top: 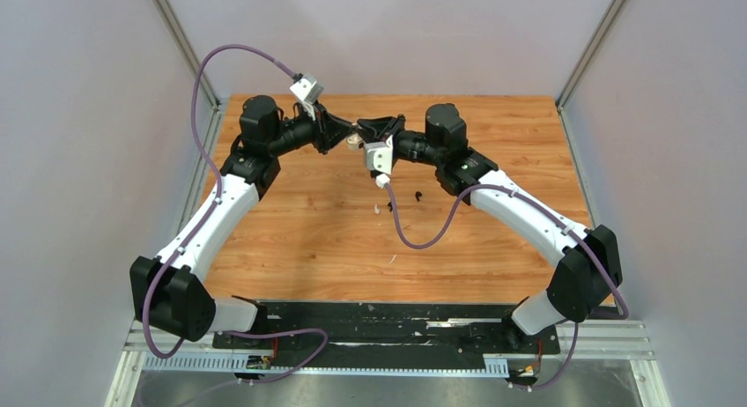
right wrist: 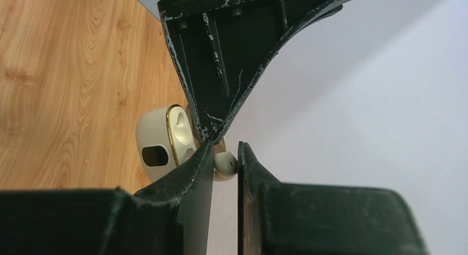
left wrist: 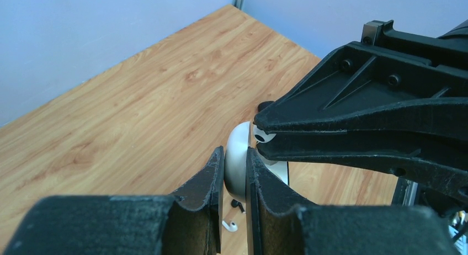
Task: Insert the wireless bluetooth earbuds into the charging case
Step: Place the earbud in the charging case.
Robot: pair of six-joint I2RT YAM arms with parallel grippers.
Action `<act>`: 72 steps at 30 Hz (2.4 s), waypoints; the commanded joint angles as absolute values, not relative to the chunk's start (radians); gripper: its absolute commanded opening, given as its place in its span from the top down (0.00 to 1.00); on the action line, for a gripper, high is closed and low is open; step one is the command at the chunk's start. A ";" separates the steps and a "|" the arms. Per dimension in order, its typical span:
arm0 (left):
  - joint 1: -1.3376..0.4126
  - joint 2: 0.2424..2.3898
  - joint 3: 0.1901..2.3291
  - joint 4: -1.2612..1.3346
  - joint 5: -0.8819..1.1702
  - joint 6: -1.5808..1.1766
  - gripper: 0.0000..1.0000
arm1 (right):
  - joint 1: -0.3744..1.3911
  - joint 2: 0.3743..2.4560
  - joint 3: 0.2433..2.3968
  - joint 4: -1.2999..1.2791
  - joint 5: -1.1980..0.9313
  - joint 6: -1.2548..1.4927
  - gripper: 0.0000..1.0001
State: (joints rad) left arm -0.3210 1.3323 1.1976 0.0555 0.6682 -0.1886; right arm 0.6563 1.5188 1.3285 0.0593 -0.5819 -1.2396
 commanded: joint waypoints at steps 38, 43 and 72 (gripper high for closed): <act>-0.312 1.326 1.136 0.314 0.799 -0.322 1.00 | 0.645 1.451 1.264 0.040 -0.699 -1.440 1.00; -0.303 1.333 1.148 0.325 0.817 -0.336 1.00 | 0.636 1.448 1.252 0.040 -0.712 -1.467 1.00; -0.301 1.358 1.141 0.319 0.828 -0.306 1.00 | 0.633 1.433 1.354 0.277 -0.644 -0.860 0.52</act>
